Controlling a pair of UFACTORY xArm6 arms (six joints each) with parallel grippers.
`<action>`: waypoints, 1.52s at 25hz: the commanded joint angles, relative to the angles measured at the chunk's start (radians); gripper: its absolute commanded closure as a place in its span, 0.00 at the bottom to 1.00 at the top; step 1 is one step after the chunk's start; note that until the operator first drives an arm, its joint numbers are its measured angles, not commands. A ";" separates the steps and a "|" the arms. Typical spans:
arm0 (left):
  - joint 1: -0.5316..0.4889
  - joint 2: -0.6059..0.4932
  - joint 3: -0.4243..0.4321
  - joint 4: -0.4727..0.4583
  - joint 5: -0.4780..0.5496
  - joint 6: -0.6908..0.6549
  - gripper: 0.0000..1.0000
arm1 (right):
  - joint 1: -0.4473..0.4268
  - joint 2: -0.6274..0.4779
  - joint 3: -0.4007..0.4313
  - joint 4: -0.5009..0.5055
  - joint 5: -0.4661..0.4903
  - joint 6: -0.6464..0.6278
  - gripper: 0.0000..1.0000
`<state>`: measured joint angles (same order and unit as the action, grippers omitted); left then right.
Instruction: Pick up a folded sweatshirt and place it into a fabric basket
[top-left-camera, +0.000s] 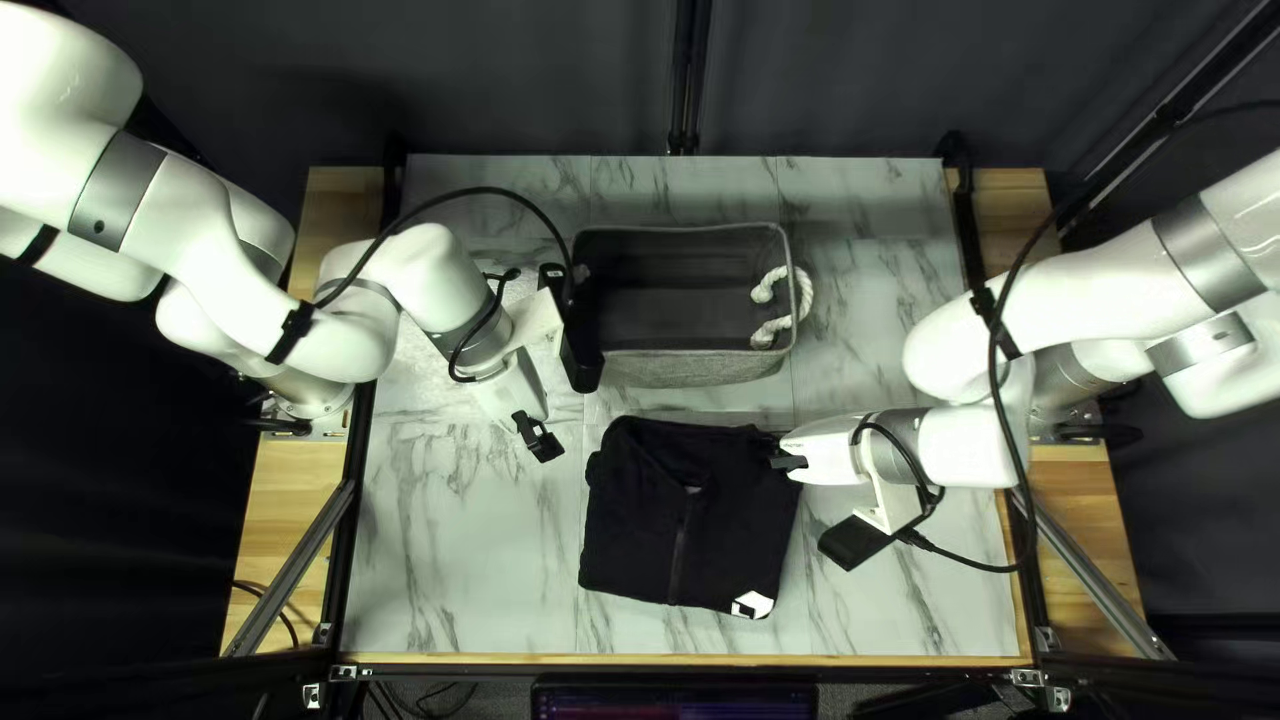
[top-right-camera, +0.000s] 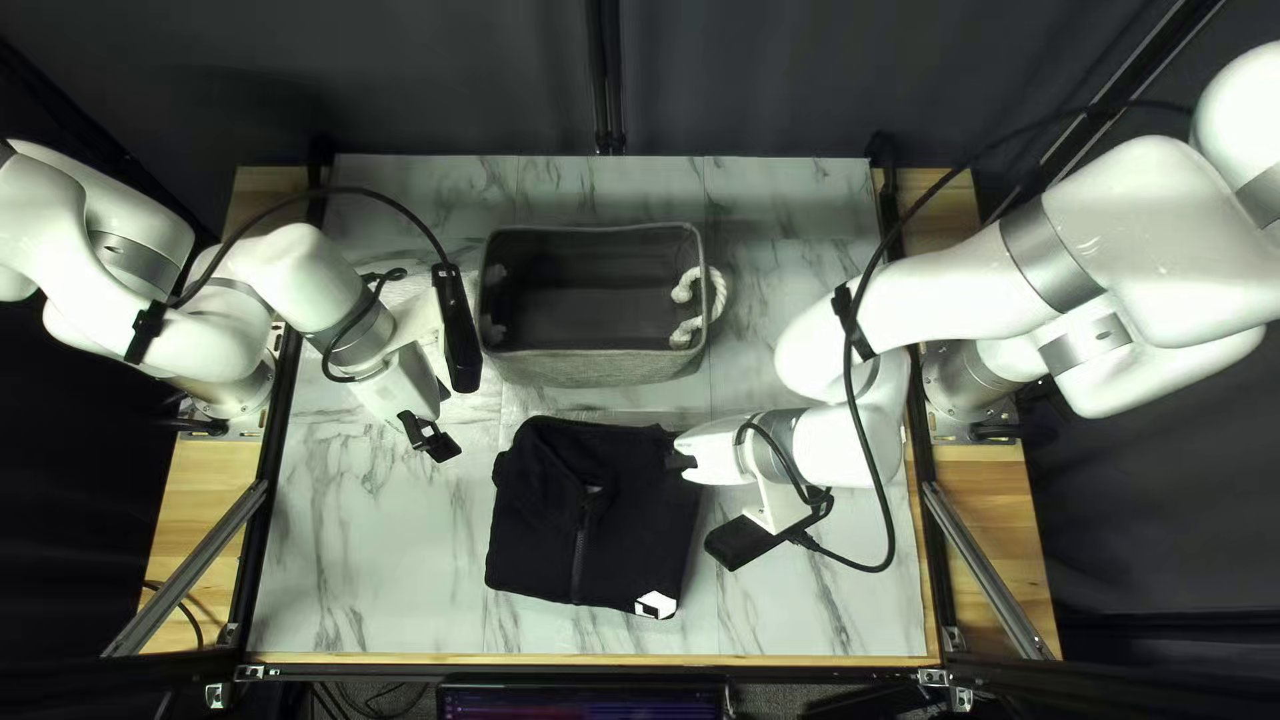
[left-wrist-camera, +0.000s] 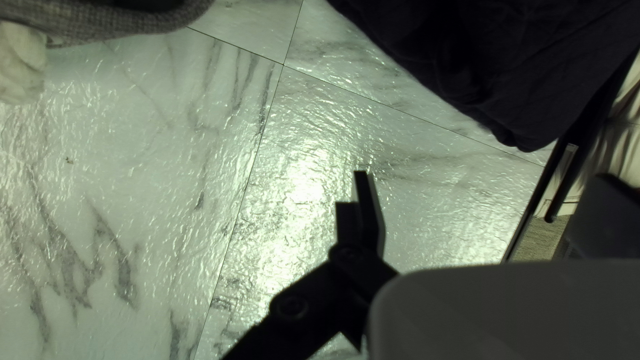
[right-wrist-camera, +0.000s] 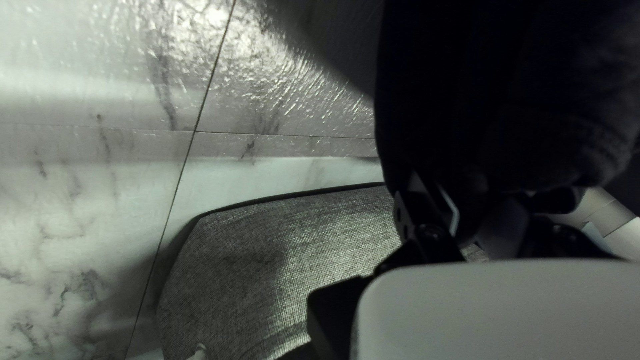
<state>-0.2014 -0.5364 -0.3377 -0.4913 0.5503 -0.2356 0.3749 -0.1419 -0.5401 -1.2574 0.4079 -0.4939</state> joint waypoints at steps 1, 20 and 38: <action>-0.005 0.041 -0.047 0.046 0.007 -0.042 0.00 | 0.015 0.010 -0.015 0.037 0.015 -0.021 1.00; -0.076 0.439 -0.176 -0.219 -0.355 0.311 0.00 | 0.031 0.029 -0.034 0.071 0.021 -0.029 1.00; -0.118 0.643 -0.324 -0.497 -0.348 0.548 0.14 | 0.041 0.016 -0.031 0.080 0.041 -0.037 1.00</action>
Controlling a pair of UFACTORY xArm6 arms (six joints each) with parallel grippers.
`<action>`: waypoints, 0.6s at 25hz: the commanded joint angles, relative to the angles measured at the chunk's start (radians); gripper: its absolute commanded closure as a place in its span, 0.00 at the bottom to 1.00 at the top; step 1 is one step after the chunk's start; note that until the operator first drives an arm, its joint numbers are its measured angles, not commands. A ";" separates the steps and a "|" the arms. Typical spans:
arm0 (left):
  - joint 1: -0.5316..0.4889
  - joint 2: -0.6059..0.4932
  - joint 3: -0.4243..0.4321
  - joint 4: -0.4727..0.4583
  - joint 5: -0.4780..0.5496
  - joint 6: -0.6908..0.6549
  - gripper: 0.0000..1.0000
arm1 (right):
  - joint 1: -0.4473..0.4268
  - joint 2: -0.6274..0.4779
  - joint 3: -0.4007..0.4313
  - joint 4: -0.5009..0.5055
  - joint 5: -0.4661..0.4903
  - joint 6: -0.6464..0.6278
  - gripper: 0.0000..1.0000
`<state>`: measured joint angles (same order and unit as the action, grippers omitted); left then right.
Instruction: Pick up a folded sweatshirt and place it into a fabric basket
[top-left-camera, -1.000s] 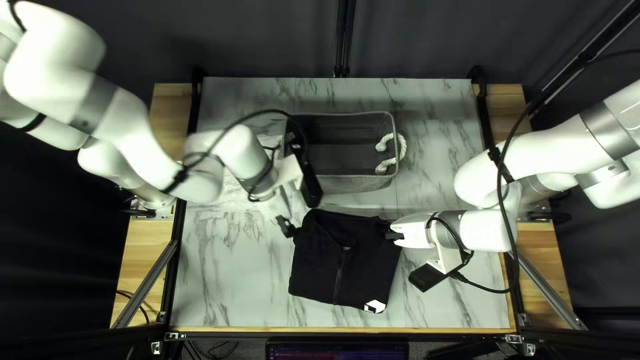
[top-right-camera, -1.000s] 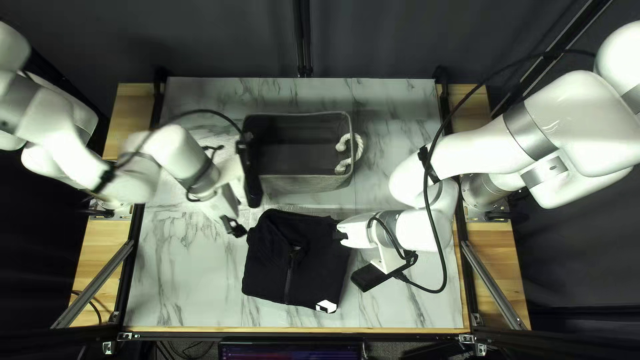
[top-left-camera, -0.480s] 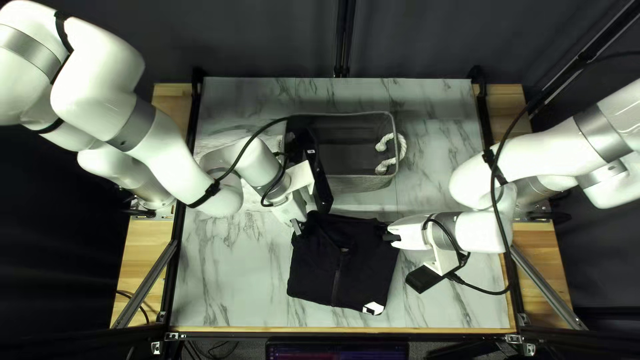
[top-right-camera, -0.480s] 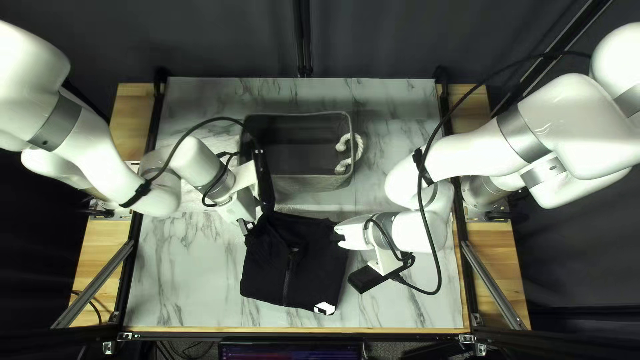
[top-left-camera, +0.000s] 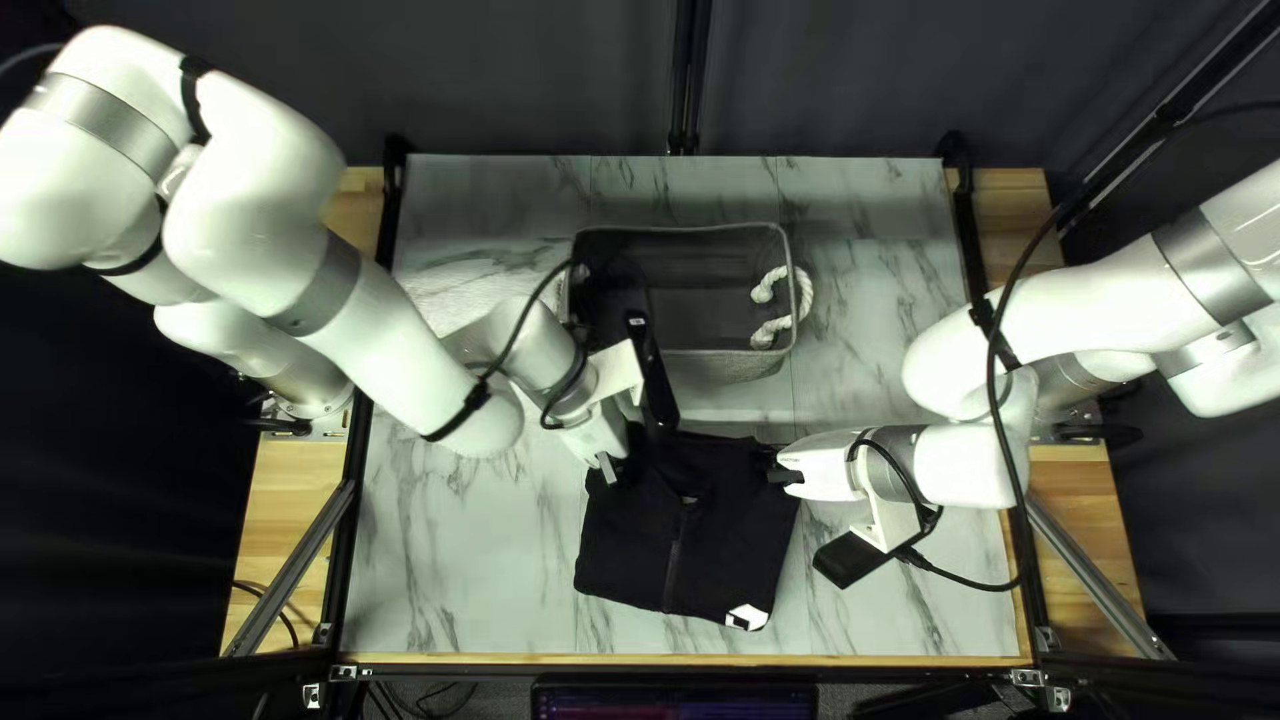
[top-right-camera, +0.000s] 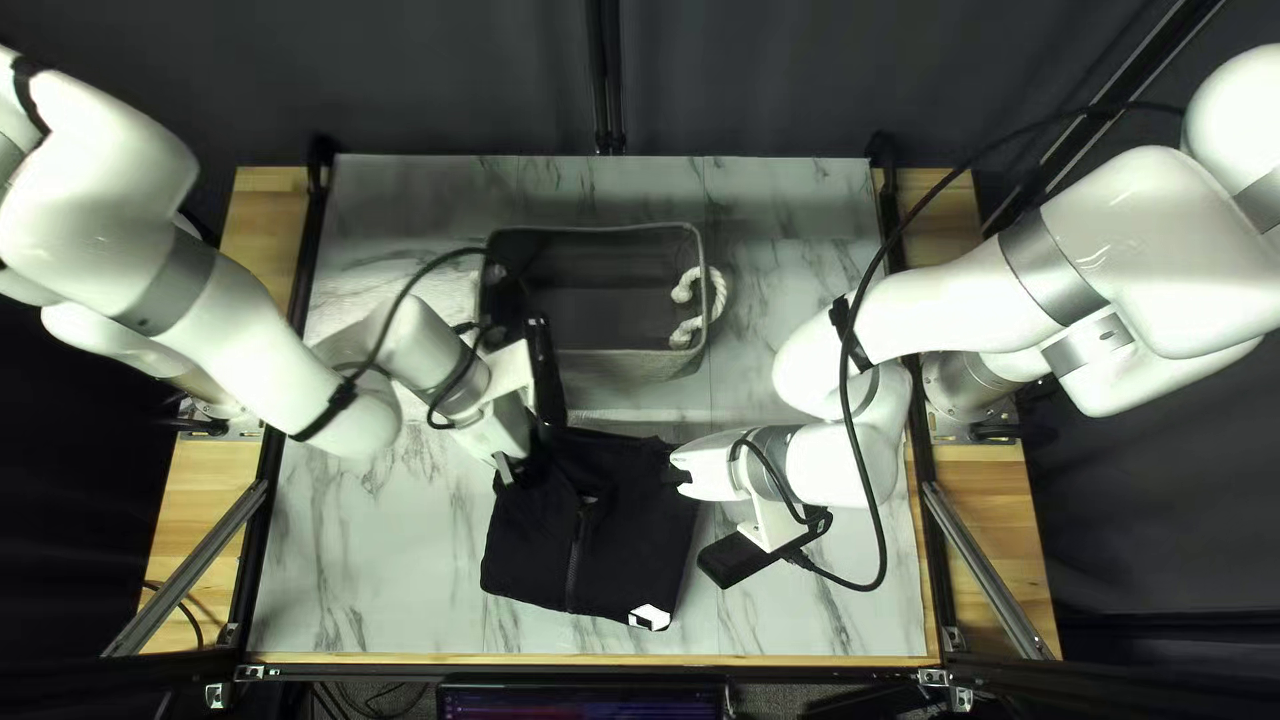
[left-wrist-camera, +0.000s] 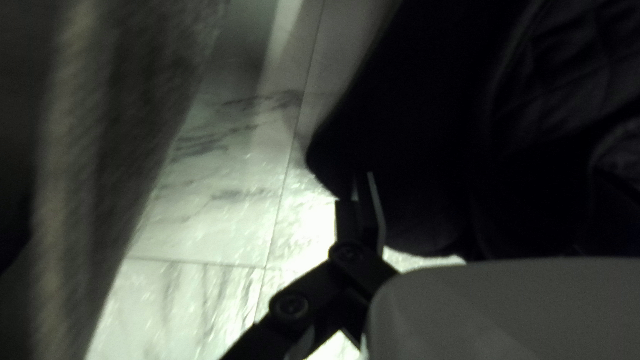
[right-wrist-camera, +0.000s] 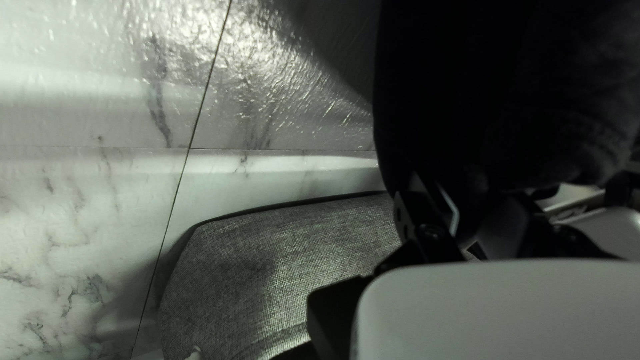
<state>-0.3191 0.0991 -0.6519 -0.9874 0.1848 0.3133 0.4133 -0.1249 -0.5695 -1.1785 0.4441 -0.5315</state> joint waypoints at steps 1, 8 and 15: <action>0.001 0.007 -0.010 0.009 0.022 -0.009 1.00 | 0.003 0.000 -0.002 0.001 0.006 0.001 1.00; 0.018 0.031 -0.047 0.050 0.083 -0.022 1.00 | 0.006 -0.001 -0.002 -0.002 0.011 0.004 1.00; 0.014 -0.017 -0.049 0.159 0.150 -0.116 1.00 | -0.005 -0.017 0.010 -0.010 0.008 0.010 1.00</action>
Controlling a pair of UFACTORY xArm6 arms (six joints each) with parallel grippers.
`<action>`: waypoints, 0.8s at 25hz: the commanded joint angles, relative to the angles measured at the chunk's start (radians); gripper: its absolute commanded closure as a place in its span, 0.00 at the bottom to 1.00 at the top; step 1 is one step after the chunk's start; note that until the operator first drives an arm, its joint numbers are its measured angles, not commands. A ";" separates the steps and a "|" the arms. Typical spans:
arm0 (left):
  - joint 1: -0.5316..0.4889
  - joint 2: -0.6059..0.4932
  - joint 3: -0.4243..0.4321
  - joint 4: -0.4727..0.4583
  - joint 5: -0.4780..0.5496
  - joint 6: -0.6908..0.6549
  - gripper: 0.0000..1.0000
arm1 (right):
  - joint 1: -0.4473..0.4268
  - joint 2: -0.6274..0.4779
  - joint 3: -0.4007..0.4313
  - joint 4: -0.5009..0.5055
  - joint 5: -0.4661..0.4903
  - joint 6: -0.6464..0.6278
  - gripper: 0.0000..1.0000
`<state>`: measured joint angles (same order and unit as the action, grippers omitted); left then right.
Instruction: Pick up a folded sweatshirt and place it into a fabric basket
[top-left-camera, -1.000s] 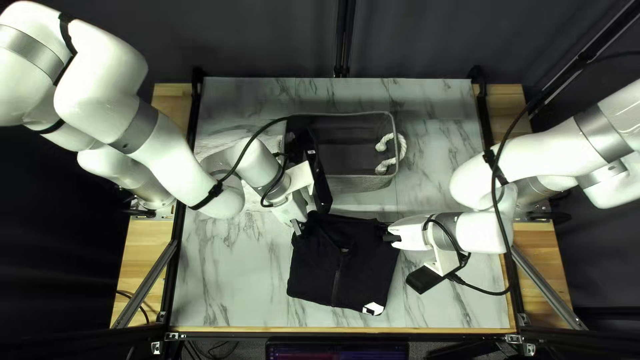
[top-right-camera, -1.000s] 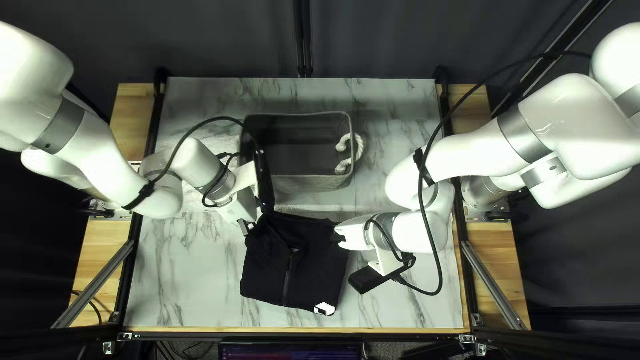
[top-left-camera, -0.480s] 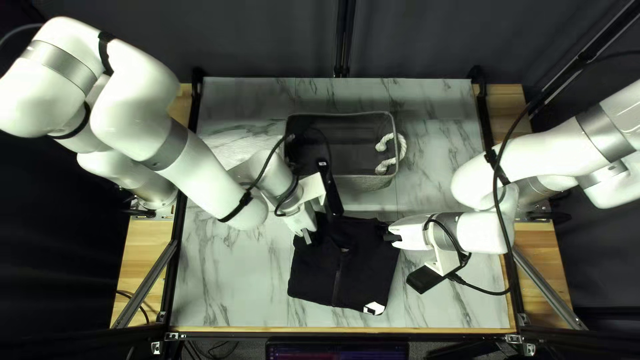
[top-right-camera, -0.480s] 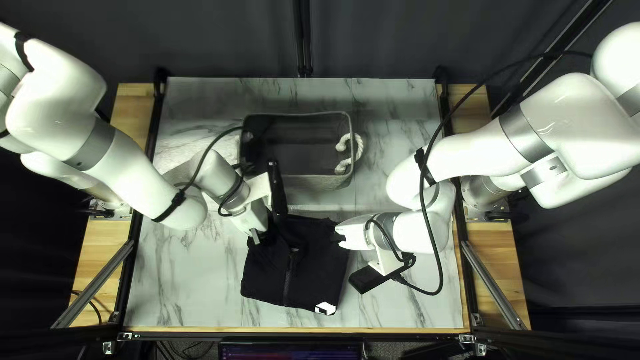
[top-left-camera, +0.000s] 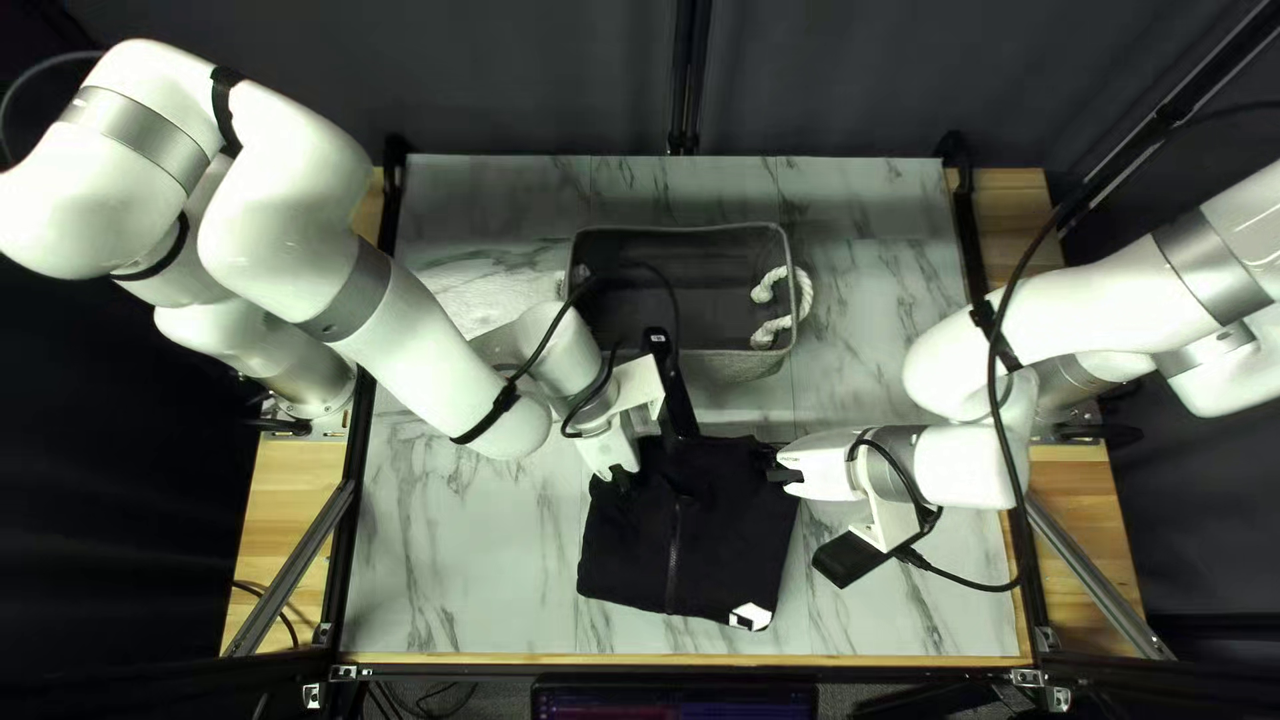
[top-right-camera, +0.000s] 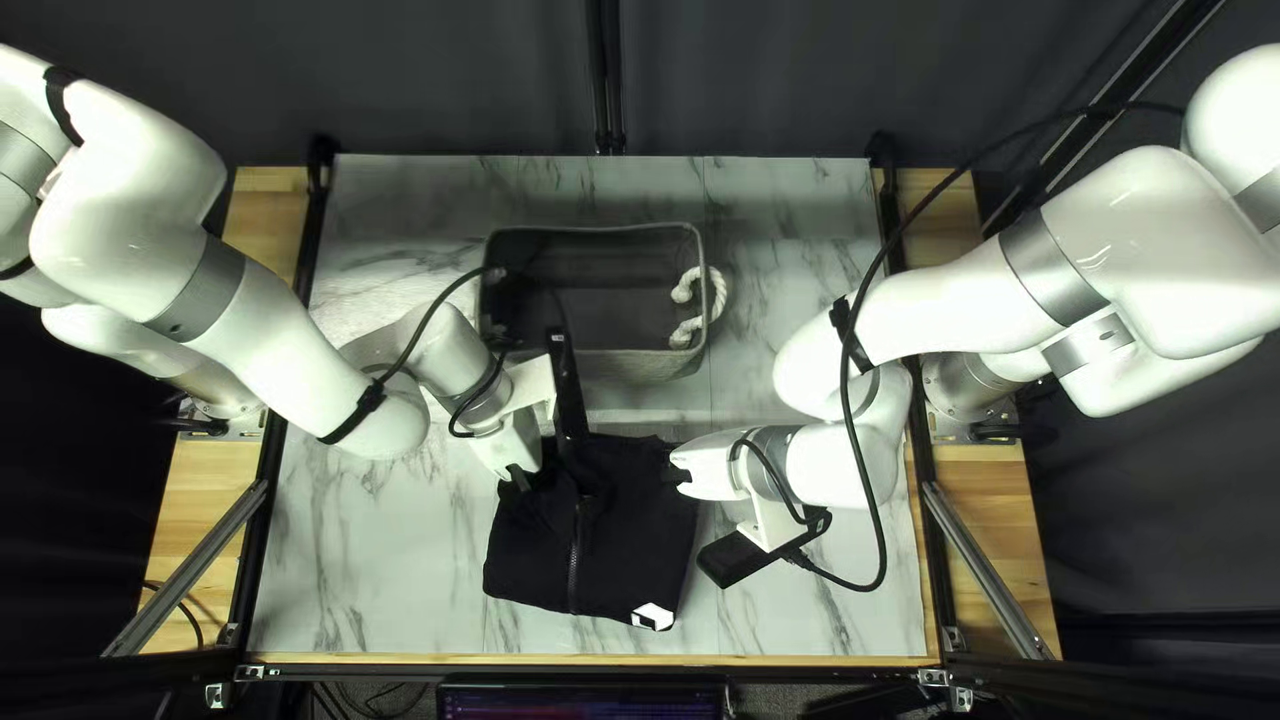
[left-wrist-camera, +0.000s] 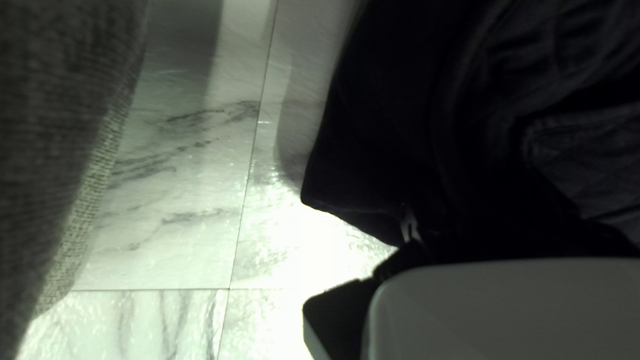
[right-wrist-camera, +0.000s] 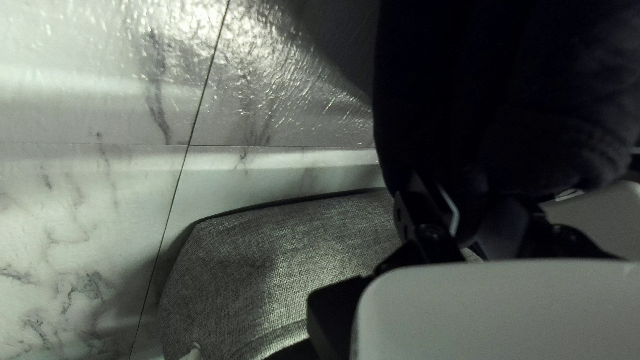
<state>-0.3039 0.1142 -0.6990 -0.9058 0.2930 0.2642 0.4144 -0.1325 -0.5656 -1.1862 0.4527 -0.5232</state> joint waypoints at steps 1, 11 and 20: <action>-0.001 -0.049 -0.001 0.109 0.057 -0.094 1.00 | -0.008 -0.021 0.008 0.008 0.004 -0.009 1.00; 0.080 -0.298 0.077 0.305 0.192 -0.230 1.00 | 0.011 -0.187 0.020 0.209 0.153 -0.219 1.00; 0.224 -0.406 0.006 0.388 0.387 -0.212 1.00 | -0.035 -0.275 -0.045 0.349 0.272 -0.443 1.00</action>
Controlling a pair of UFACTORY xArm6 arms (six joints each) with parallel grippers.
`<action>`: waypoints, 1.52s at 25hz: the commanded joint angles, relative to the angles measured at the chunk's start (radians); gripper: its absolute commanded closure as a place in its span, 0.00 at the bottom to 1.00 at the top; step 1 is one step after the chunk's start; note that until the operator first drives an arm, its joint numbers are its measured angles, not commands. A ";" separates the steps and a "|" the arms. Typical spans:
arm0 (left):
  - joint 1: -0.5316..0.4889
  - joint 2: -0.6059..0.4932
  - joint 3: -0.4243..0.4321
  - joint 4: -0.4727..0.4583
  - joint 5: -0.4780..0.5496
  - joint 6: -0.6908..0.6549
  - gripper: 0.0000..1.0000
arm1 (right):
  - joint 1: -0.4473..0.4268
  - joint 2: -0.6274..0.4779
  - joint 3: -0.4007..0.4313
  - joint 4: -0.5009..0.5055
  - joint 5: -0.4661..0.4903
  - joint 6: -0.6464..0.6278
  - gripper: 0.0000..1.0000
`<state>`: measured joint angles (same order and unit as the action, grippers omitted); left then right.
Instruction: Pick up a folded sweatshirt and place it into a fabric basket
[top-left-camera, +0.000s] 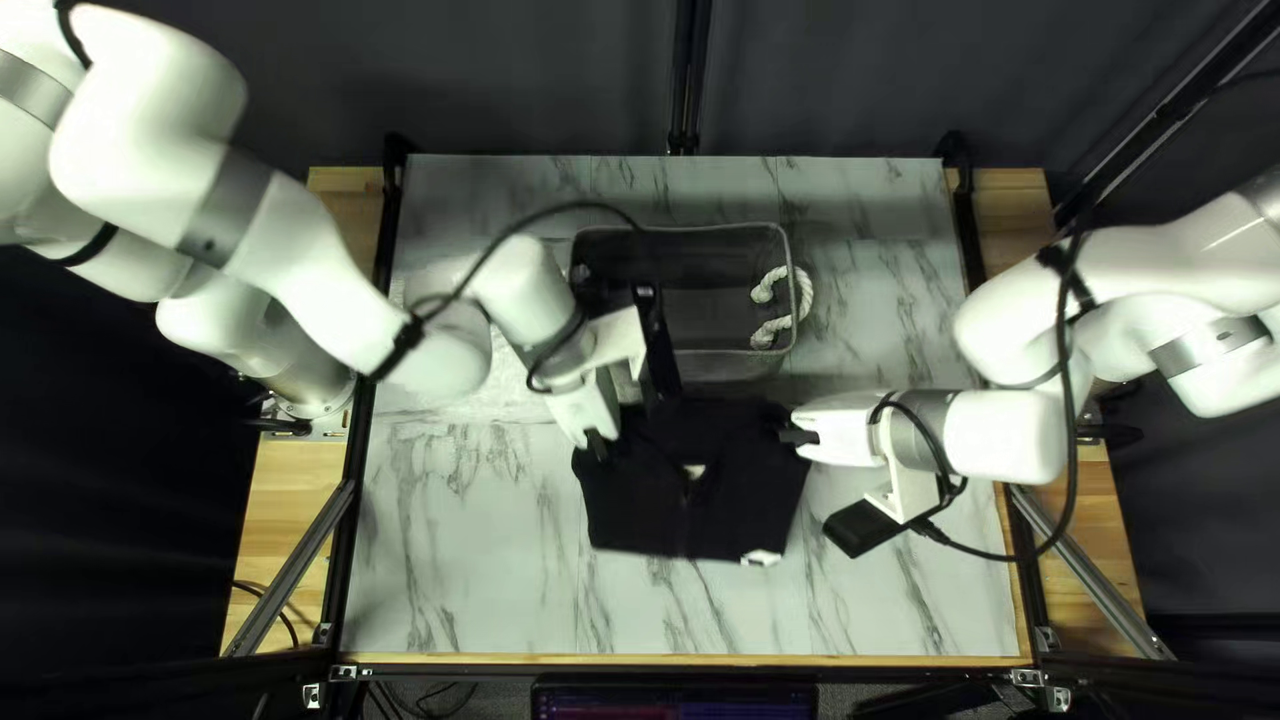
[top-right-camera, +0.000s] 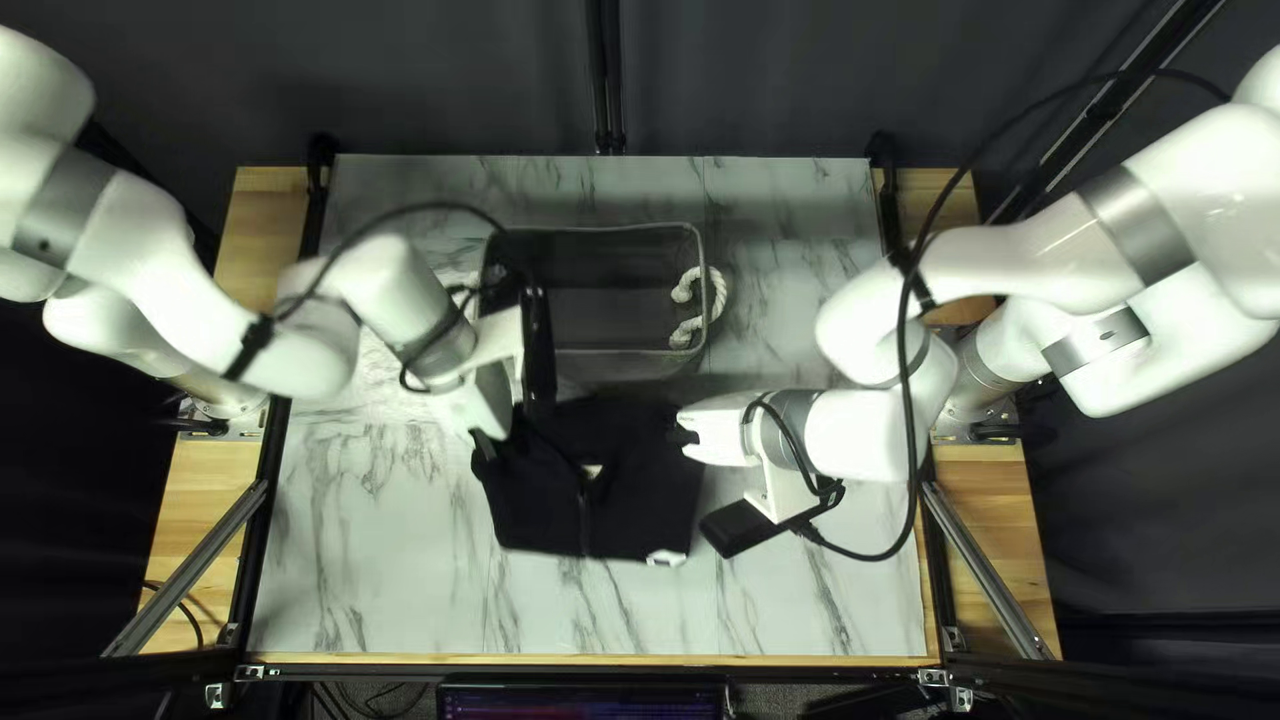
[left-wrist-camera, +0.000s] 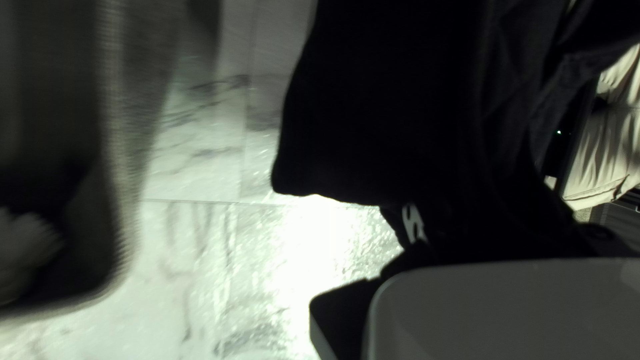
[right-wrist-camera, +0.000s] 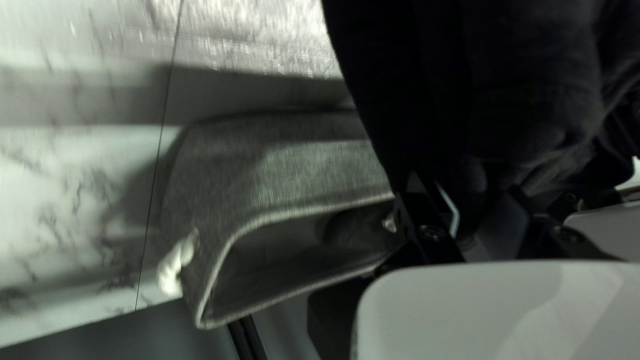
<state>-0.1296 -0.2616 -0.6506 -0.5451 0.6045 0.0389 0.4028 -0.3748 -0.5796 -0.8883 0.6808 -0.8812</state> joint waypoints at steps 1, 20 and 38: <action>0.071 -0.043 -0.067 0.042 0.117 0.016 1.00 | -0.031 -0.045 -0.049 0.072 0.066 -0.124 1.00; 0.378 -0.077 -0.377 0.122 0.533 0.174 1.00 | -0.297 -0.189 -0.127 0.220 0.128 -0.500 1.00; 0.577 0.040 -0.394 0.080 0.532 0.394 1.00 | -0.664 -0.126 -0.052 0.269 -0.156 -0.721 1.00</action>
<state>0.4343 -0.2313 -1.0519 -0.4586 1.1471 0.4117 -0.2377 -0.5232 -0.6283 -0.6164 0.5540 -1.5896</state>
